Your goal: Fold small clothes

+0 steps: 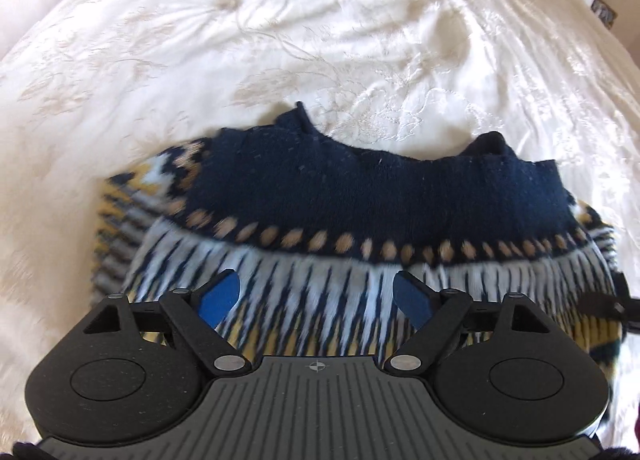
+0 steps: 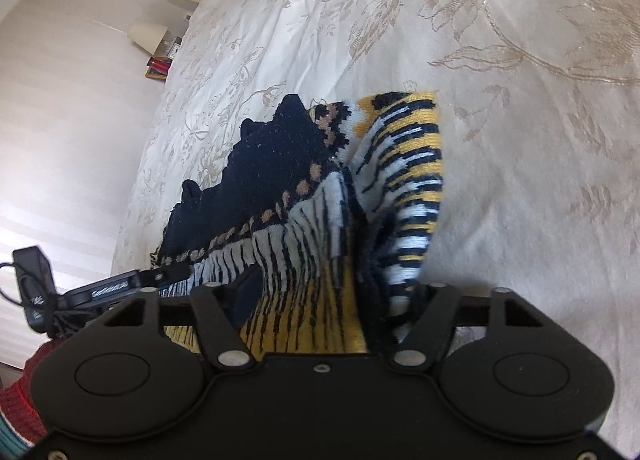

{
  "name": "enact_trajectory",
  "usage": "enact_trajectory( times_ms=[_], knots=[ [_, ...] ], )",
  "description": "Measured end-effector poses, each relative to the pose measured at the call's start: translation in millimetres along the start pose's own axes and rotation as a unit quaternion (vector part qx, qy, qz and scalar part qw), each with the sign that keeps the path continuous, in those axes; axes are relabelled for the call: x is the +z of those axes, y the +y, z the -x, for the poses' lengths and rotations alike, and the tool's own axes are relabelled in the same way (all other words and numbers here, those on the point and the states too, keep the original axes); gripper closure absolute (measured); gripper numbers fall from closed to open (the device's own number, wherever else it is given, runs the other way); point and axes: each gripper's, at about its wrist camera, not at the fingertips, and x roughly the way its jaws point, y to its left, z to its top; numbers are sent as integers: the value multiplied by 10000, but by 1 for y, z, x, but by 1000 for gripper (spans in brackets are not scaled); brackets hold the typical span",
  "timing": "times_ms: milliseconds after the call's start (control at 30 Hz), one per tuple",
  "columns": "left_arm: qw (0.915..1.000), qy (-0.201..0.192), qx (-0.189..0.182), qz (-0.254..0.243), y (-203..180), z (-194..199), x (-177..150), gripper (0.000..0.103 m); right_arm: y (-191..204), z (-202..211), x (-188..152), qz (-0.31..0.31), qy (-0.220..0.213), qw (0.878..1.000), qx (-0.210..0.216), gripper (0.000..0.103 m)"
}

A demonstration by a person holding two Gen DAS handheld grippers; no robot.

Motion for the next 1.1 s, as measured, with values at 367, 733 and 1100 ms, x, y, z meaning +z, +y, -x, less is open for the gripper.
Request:
enact_trajectory(
  times_ms=[367,733,1100],
  knots=[
    [9965,153,58,822,75,68,-81,19,66,18,-4,374,-112,9956,-849,71],
    [9961,153,-285,826,137,102,-118,19,191,0,-18,887,-109,9918,-911,72],
    [9961,113,-360,795,198,112,-127,19,273,-107,-53,1182,335,9868,-1053,73]
  ],
)
